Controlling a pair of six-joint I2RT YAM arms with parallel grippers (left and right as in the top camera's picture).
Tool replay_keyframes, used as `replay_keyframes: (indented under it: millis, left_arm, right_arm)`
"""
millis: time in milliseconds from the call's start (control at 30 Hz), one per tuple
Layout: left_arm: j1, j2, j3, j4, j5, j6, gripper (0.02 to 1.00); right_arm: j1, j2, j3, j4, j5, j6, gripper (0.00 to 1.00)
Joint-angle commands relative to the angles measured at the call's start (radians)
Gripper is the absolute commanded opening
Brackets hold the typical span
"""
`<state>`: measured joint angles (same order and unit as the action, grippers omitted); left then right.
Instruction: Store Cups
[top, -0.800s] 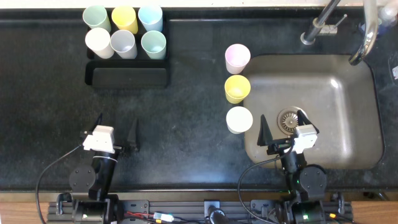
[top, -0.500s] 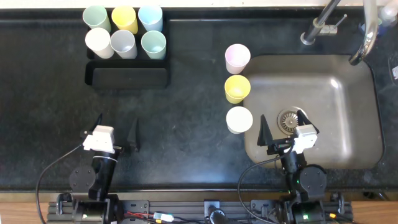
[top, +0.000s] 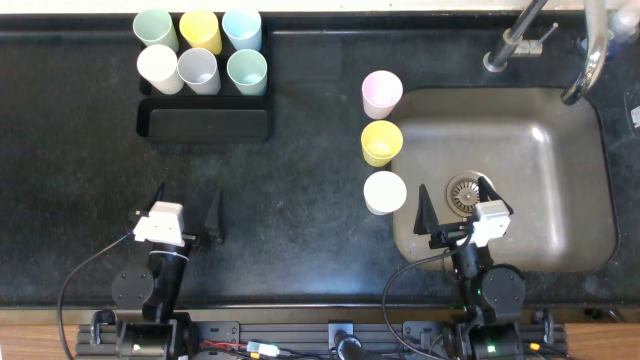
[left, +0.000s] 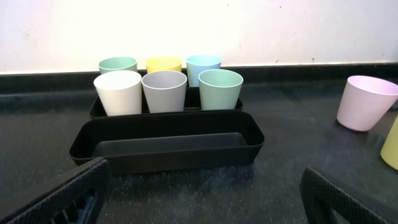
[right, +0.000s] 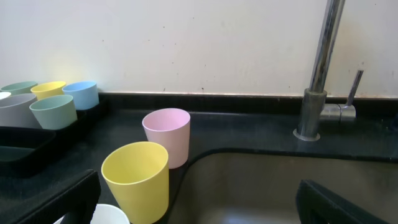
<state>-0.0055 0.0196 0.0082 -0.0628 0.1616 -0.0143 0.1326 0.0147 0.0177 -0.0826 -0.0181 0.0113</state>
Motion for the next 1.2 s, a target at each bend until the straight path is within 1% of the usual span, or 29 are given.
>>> replay_keyframes:
  millis: [33,933,1000,1033,1133,1200]
  left_arm:
    - [0.004,-0.011,0.0,0.0,0.018,0.018,1.0]
    - [0.002,-0.011,0.0,0.0,0.018,0.018,1.0]
    - [0.003,-0.011,0.0,0.0,0.016,-0.013,1.0]
    - [0.006,-0.01,0.004,0.001,-0.003,-0.024,1.0]
    - [0.006,0.058,0.067,0.032,-0.107,-0.142,1.0]
    - [0.006,0.18,0.166,0.063,-0.134,-0.179,1.0]
  right_arm:
    - [0.005,-0.01,-0.013,0.005,0.001,0.0,0.998]
    - [0.005,-0.01,-0.013,0.005,0.001,0.0,0.998]
    - [0.005,-0.01,-0.013,0.005,0.001,0.0,0.998]
    - [0.005,-0.01,-0.013,0.005,0.001,0.0,0.998]
    - [0.005,-0.01,-0.013,0.005,0.001,0.0,0.998]
    - [0.005,-0.01,-0.013,0.005,0.001,0.0,0.996]
